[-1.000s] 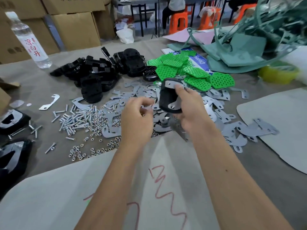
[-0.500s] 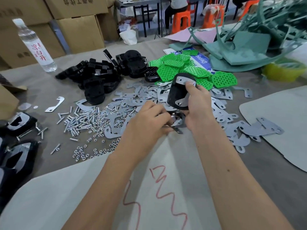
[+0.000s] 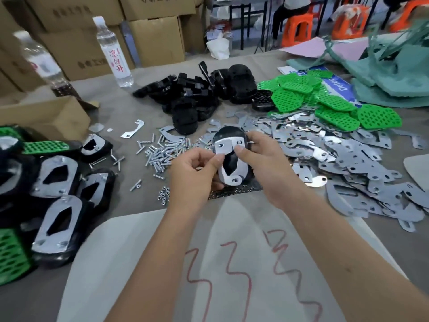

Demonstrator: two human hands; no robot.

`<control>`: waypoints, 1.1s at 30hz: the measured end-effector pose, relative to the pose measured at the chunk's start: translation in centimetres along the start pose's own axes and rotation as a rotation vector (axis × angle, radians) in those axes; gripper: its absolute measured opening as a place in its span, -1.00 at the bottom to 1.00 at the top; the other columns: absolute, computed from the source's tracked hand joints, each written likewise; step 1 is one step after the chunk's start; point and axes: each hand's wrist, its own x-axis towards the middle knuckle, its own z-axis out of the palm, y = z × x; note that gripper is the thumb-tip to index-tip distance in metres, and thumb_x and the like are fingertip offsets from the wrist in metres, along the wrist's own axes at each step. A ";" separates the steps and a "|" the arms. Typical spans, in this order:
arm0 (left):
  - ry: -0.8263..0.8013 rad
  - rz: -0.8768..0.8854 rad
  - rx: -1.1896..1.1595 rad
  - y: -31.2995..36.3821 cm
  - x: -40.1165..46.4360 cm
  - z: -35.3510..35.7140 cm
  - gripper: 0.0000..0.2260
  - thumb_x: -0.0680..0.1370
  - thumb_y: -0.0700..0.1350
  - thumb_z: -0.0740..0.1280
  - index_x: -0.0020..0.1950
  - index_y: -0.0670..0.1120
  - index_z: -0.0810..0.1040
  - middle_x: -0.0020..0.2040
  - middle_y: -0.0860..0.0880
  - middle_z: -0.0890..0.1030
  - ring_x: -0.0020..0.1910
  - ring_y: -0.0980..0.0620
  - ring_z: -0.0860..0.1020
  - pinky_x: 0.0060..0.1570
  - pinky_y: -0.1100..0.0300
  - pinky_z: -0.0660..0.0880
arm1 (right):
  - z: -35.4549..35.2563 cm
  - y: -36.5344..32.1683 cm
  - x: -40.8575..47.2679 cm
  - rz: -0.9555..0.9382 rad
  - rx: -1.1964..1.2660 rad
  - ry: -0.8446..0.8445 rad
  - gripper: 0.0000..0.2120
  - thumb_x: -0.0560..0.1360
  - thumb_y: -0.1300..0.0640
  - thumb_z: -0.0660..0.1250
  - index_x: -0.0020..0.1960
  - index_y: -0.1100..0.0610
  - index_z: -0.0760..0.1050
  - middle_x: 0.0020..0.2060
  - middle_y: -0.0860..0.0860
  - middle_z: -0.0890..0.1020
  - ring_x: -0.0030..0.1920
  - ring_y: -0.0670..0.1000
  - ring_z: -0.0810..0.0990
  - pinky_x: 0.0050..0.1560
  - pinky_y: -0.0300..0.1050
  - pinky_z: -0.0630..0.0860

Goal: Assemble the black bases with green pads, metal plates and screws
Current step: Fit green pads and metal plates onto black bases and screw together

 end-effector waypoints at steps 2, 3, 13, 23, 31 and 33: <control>0.007 0.003 0.046 0.1 0.0 -0.1 -0.82 0.58 -0.21 0.47 -0.22 -0.08 0.64 -0.38 -0.07 0.65 -0.45 0.02 0.61 -0.46 0.22 0.52 | 0.1 0.0 -0.2 -0.023 -0.005 -0.010 -0.86 0.66 0.29 0.31 0.18 0.16 0.56 -0.01 0.16 0.75 0.05 0.27 0.71 0.07 0.33 0.62; 0.009 0.000 0.067 0.2 0.0 -0.2 -0.82 0.57 -0.19 0.48 -0.23 -0.09 0.63 -0.38 -0.07 0.66 -0.44 0.01 0.63 -0.45 0.20 0.52 | 0.1 0.0 -0.3 -0.037 -0.013 -0.019 -0.86 0.66 0.30 0.30 0.17 0.16 0.56 -0.01 0.16 0.75 0.05 0.29 0.71 0.06 0.31 0.63; 0.064 0.117 0.295 1.4 -0.2 -1.0 -0.77 0.47 -0.01 0.57 -0.32 -0.06 0.64 -0.43 0.09 0.63 -0.41 -0.03 0.55 -0.32 0.15 0.46 | 0.2 0.1 -0.4 -0.095 -0.014 -0.086 -0.91 0.66 0.25 0.32 0.04 0.10 0.56 -0.17 0.10 0.72 -0.20 0.05 0.67 -0.22 -0.10 0.56; -0.051 -0.065 0.146 0.8 1.2 -2.3 -0.78 0.52 -0.08 0.54 -0.29 0.00 0.60 -0.36 0.01 0.57 -0.43 -0.03 0.44 -0.21 -0.17 0.59 | 0.3 0.3 -0.2 -0.078 0.058 -0.098 -0.93 0.66 0.25 0.32 0.09 0.15 0.58 -0.15 0.10 0.75 -0.24 0.02 0.72 -0.36 -0.23 0.55; -0.024 -0.108 0.029 0.8 0.7 -1.7 -0.80 0.49 -0.07 0.58 -0.13 -0.05 0.57 -0.30 0.04 0.63 -0.45 0.07 0.50 -0.43 0.12 0.52 | 0.1 0.2 -0.3 -0.088 0.116 -0.133 -0.91 0.64 0.20 0.35 0.14 0.16 0.58 -0.11 0.16 0.75 -0.18 0.10 0.72 -0.30 -0.09 0.61; -0.084 -0.162 -0.064 1.2 0.6 -1.8 -0.86 0.53 -0.06 0.54 0.03 -0.02 0.64 -0.16 0.04 0.72 -0.40 0.06 0.57 -0.44 0.19 0.50 | 0.2 0.1 -0.4 -0.080 0.142 -0.150 -0.80 0.59 0.09 0.37 0.18 0.13 0.59 -0.04 0.24 0.73 -0.15 0.19 0.72 -0.29 0.06 0.65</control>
